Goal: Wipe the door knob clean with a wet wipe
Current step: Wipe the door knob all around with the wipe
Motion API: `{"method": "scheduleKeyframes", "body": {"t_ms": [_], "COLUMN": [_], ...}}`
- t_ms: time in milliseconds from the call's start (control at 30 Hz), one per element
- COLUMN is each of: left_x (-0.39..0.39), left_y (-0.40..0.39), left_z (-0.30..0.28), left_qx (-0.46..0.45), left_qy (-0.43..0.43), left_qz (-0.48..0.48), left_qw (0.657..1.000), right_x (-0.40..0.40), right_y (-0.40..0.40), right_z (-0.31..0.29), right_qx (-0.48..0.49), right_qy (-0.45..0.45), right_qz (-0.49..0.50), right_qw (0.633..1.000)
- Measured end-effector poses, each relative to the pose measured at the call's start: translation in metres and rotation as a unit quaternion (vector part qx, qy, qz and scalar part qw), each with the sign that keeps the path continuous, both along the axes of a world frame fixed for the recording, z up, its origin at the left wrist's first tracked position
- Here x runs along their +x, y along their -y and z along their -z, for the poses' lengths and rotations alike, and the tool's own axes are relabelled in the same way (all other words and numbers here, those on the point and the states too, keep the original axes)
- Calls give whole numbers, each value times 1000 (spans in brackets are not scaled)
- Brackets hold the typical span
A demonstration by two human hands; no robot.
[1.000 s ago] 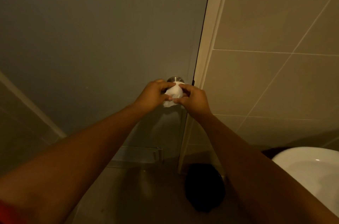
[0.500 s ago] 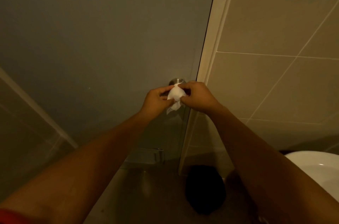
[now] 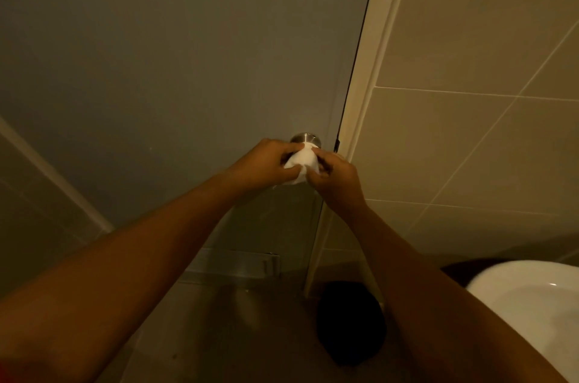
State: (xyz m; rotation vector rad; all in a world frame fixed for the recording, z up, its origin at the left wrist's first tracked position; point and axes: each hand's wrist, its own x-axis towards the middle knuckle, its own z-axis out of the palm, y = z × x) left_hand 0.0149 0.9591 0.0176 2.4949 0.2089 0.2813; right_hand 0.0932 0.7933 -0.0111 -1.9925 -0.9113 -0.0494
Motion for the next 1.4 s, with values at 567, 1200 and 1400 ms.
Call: {"method": "scheduleKeyframes", "body": {"t_ms": [567, 1200, 1400], "left_x": [6, -2, -15], "left_y": [3, 20, 27], "left_z": [-4, -9, 7], "left_qx": [14, -45, -195], "left_qy": [27, 4, 34], "left_qz": [-9, -54, -90], "left_qw": [1000, 998, 976], "right_x": [-6, -15, 1], "right_y": [-5, -5, 3], "right_z": [11, 13, -7], "right_qx": [99, 120, 32], "right_qy": [-170, -237, -164], "right_qz": [9, 24, 9], "right_qw": [980, 964, 986]}}
